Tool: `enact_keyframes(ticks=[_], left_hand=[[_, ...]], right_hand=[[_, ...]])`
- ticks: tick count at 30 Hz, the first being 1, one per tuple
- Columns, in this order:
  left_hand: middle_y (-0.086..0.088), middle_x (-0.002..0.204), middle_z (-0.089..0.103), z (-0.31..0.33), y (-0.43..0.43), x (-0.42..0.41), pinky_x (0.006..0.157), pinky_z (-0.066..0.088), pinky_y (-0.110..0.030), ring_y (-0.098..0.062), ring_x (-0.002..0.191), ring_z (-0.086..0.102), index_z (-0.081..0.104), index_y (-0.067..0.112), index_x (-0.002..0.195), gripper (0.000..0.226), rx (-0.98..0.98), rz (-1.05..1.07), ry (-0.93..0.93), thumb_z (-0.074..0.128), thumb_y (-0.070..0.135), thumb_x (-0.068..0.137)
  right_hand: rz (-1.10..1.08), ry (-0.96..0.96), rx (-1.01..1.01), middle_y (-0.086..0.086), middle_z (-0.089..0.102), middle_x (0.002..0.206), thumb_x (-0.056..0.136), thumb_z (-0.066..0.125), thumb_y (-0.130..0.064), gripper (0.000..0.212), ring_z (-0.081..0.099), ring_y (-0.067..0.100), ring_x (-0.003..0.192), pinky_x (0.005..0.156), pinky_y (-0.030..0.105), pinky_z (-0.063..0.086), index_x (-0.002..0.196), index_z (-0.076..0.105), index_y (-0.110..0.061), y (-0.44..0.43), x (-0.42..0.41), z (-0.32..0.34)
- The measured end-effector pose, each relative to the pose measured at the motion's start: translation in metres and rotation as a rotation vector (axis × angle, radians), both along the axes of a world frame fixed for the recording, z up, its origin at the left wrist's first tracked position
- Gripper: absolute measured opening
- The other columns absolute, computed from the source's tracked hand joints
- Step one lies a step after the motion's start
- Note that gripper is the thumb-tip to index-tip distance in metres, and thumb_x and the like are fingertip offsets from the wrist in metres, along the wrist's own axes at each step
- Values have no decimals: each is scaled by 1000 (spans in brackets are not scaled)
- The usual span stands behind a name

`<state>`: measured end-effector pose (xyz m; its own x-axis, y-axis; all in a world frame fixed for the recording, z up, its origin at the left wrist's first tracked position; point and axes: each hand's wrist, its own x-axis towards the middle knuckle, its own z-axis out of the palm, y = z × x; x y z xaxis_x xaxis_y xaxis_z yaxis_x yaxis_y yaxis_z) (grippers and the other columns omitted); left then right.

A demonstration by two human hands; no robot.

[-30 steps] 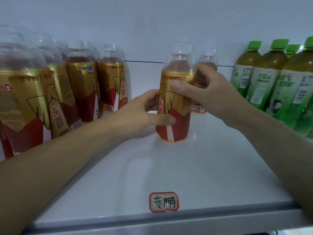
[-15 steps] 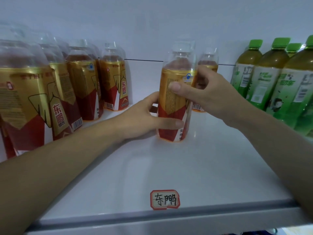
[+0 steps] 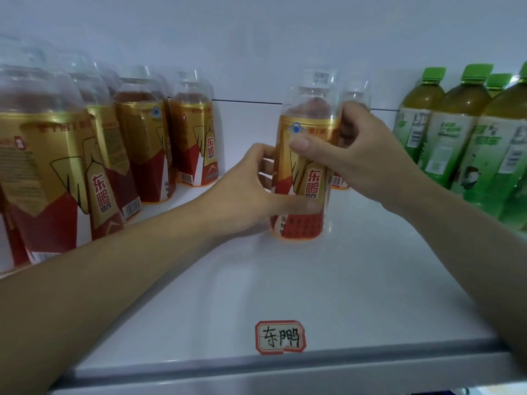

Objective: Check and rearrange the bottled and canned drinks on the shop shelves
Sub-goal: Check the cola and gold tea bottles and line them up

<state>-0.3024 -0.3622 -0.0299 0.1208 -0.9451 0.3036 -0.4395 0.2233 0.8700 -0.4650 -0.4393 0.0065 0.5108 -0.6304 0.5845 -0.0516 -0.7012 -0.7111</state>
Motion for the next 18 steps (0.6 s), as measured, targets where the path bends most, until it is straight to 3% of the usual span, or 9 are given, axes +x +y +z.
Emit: enact_keyframes(ticks=[4,8,11,14,16,18], left_hand=[[7,111,69,4,0,3,61,50,-7,0,88,68,57,25,119,55,29,-51,70,85,20,72],[12,116,69,4,0,8,76,54,-15,-2,99,68,60,29,122,57,41,-74,26,84,28,71],[15,116,68,1,-1,9,78,53,-16,1,103,65,62,33,121,57,13,-73,-4,85,32,69],[13,114,68,-3,-3,9,80,58,-20,0,102,65,62,30,120,56,-50,-73,30,87,18,71],[10,118,67,-6,-4,10,91,54,-22,-2,109,63,57,27,125,67,-176,-37,-9,90,11,69],[8,127,61,-6,-6,14,100,47,-21,-4,118,58,51,27,130,73,-335,11,-120,90,13,71]], right_hand=[[78,77,98,-12,74,99,64,73,-59,55,71,2,94,78,23,57,112,59,-35,-5,-2,-2],[179,204,154,-15,75,109,62,78,-49,73,70,3,103,89,28,55,129,52,-38,-8,-3,-3],[220,203,157,-13,76,108,58,81,-44,71,71,6,103,95,35,56,124,56,-34,-6,-5,1],[235,140,80,-19,75,98,57,83,-34,59,72,2,96,86,26,60,111,58,-34,-6,-6,-2],[206,81,-74,-24,73,96,57,89,-29,62,70,-2,96,80,17,57,109,55,-34,-2,-3,-6],[159,31,-257,-20,70,107,61,96,-35,72,67,2,108,89,19,54,118,52,-34,-2,1,-12]])
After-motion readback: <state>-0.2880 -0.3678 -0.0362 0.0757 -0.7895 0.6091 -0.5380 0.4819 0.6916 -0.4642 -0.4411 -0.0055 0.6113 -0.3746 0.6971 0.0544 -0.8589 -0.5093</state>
